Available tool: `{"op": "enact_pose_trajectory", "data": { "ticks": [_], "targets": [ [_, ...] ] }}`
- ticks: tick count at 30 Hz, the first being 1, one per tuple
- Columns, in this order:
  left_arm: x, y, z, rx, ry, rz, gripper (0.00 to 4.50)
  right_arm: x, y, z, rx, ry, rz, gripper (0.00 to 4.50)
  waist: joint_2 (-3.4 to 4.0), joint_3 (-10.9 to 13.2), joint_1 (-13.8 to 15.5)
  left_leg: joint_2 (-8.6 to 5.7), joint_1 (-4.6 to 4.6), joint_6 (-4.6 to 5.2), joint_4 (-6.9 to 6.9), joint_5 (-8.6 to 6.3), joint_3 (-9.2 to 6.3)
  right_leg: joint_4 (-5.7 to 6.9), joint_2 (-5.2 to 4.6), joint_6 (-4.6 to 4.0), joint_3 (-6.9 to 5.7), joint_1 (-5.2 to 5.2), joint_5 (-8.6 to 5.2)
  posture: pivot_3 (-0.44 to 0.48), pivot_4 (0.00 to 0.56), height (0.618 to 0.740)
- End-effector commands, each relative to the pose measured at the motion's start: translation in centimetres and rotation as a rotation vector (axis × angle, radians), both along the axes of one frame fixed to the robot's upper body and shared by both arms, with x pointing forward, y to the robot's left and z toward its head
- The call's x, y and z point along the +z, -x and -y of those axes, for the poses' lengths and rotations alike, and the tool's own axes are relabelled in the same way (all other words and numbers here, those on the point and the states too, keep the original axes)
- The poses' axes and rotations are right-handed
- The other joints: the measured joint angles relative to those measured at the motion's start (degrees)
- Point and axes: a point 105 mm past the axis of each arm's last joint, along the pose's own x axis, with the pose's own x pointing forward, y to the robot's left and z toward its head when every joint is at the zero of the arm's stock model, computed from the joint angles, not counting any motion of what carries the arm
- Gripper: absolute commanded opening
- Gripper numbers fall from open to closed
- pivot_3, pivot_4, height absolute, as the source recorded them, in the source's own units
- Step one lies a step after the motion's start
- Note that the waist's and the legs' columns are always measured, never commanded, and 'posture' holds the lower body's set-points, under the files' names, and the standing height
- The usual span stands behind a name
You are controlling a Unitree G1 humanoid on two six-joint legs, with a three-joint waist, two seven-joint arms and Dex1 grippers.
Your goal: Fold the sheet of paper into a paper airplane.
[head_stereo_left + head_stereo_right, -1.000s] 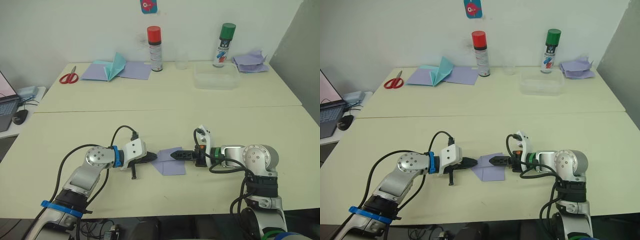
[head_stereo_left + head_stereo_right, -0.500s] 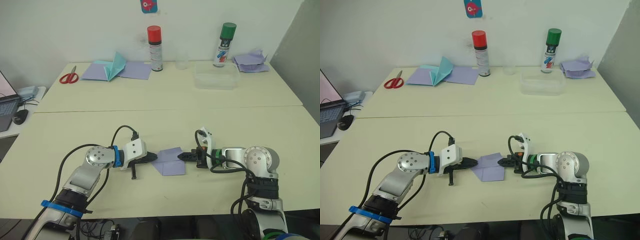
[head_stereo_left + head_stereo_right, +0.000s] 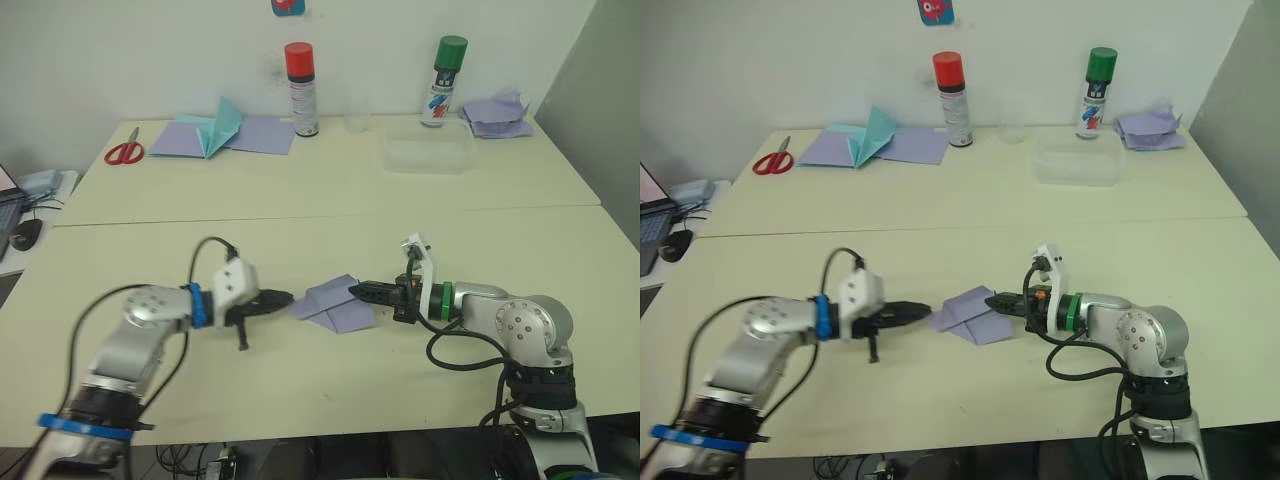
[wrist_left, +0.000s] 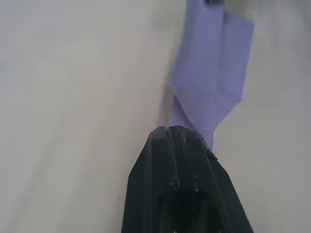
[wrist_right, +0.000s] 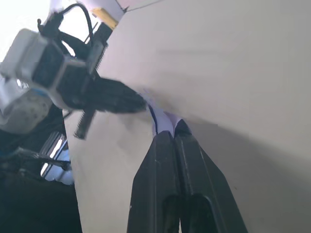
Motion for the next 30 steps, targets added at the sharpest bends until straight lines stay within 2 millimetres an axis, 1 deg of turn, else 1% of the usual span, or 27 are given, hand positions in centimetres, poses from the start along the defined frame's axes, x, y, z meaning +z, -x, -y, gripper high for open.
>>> {"op": "enact_pose_trajectory", "data": {
  "ticks": [1,2,3,4,6,8,11,13,14,16,18,21,23,25,27,30],
  "targets": [
    [3.5,1.3,-0.1,-0.047,0.024,0.010,0.00,1.5,0.7,-0.7,0.102,0.002,0.184,0.04,0.00,0.00,-0.03,0.00,-0.04,0.00,0.01,0.00,0.03,0.04,-0.02,0.00,-0.01,-0.07,0.00,0.000,0.150,0.740],
    [3.9,1.6,-0.2,-0.053,0.013,0.011,0.00,1.7,0.7,-0.7,0.118,0.009,0.233,0.04,0.00,0.01,-0.02,0.00,-0.02,-0.01,0.01,0.00,0.04,0.05,-0.07,0.00,-0.02,-0.05,0.00,0.000,0.150,0.740],
    [4.3,1.9,-0.4,-0.062,-0.002,0.012,0.00,2.3,0.5,-0.7,0.141,0.024,0.346,0.04,0.01,0.02,-0.02,0.01,-0.02,-0.01,-0.01,0.00,0.07,0.03,-0.07,0.00,-0.05,-0.06,0.00,0.000,0.150,0.740],
    [4.4,2.4,-0.6,-0.074,-0.018,0.010,0.00,3.1,0.4,-0.8,0.177,0.046,0.506,0.04,0.01,0.03,0.00,0.01,-0.02,0.00,-0.01,0.00,0.10,0.01,-0.07,0.00,-0.08,-0.06,0.00,0.000,0.150,0.740],
    [4.6,3.1,-1.3,-0.074,-0.045,0.001,0.00,4.4,0.9,-1.3,0.280,0.064,0.812,0.04,0.03,0.07,-0.08,0.02,-0.01,0.00,-0.02,0.00,0.19,-0.04,-0.05,0.02,-0.14,-0.07,-0.01,0.000,0.150,0.740],
    [4.6,3.2,-2.2,-0.057,-0.077,0.021,0.00,5.0,1.4,-1.7,0.373,0.058,1.051,0.04,-0.01,0.09,-0.20,0.04,0.02,-0.01,-0.03,0.00,0.28,-0.06,-0.04,0.01,-0.12,-0.07,-0.01,0.000,0.150,0.740],
    [4.7,3.0,-3.1,-0.039,-0.095,0.041,0.00,4.7,1.3,-2.2,0.451,0.043,1.282,0.04,-0.11,0.15,-0.11,0.09,0.06,-0.09,-0.02,0.05,0.27,-0.05,-0.02,0.00,-0.14,-0.03,0.00,0.000,0.150,0.740],
    [4.8,3.3,-3.4,-0.048,-0.107,0.033,0.00,3.4,1.4,-2.8,0.545,0.054,1.418,0.04,-0.12,0.16,-0.11,0.08,0.08,-0.16,0.00,0.09,0.28,-0.04,-0.01,-0.01,-0.12,-0.01,0.01,0.000,0.150,0.740],
    [4.8,3.6,-3.5,-0.054,-0.114,0.013,0.00,2.5,1.6,-3.3,0.609,0.070,1.475,0.04,-0.15,0.17,-0.14,0.07,0.09,-0.18,0.01,0.10,0.30,-0.02,0.00,-0.04,-0.10,-0.01,0.02,0.000,0.150,0.740],
    [4.4,4.1,-3.7,-0.060,-0.127,-0.016,0.00,0.8,1.6,-3.8,0.698,0.099,1.525,0.04,-0.16,0.20,-0.24,0.08,0.14,-0.21,0.00,0.12,0.36,-0.05,0.07,-0.28,-0.10,-0.01,0.16,0.000,0.150,0.740],
    [3.7,4.6,-3.7,-0.063,-0.136,-0.044,0.00,-0.8,1.6,-4.3,0.757,0.111,1.541,0.04,-0.16,0.20,-0.44,0.07,0.19,-0.24,-0.02,0.13,0.39,-0.04,0.19,-0.93,-0.12,-0.03,0.54,0.000,0.150,0.740],
    [2.1,5.4,-2.5,-0.066,-0.109,-0.085,0.00,-3.2,2.1,-4.4,0.842,0.133,1.545,0.04,-0.17,0.22,-0.48,0.06,0.18,-0.24,-0.02,0.12,0.40,-0.07,0.23,-0.94,-0.06,-0.03,0.55,0.000,0.150,0.740],
    [0.6,5.5,-1.7,-0.062,-0.107,-0.092,0.00,-4.4,2.5,-4.3,0.869,0.128,1.522,0.04,-0.17,0.22,-0.35,0.04,0.15,-0.25,-0.01,0.12,0.39,-0.09,0.23,-0.94,-0.03,-0.03,0.55,0.000,0.150,0.740],
    [-0.6,5.6,-1.0,-0.062,-0.109,-0.095,0.00,-5.1,2.8,-4.2,0.891,0.130,1.517,0.04,-0.19,0.21,-0.25,0.05,0.19,-0.25,0.00,0.12,0.40,-0.09,0.25,-0.96,0.00,0.00,0.56,0.000,0.150,0.740],
    [-1.3,5.6,-0.3,-0.063,-0.095,-0.103,0.00,-5.6,2.7,-3.9,0.895,0.145,1.505,0.04,-0.19,0.20,-0.09,0.10,0.26,-0.25,0.00,0.13,0.40,-0.07,0.33,-1.03,0.04,0.05,0.60,0.000,0.150,0.740],
    [-2.3,5.9,0.9,-0.080,-0.081,-0.120,0.00,-5.6,2.2,-3.7,0.864,0.157,1.480,0.04,-0.20,0.20,-0.02,0.18,0.38,-0.23,0.00,0.11,0.41,-0.03,0.45,-1.07,0.10,0.10,0.61,0.000,0.150,0.740]
  ]
}}
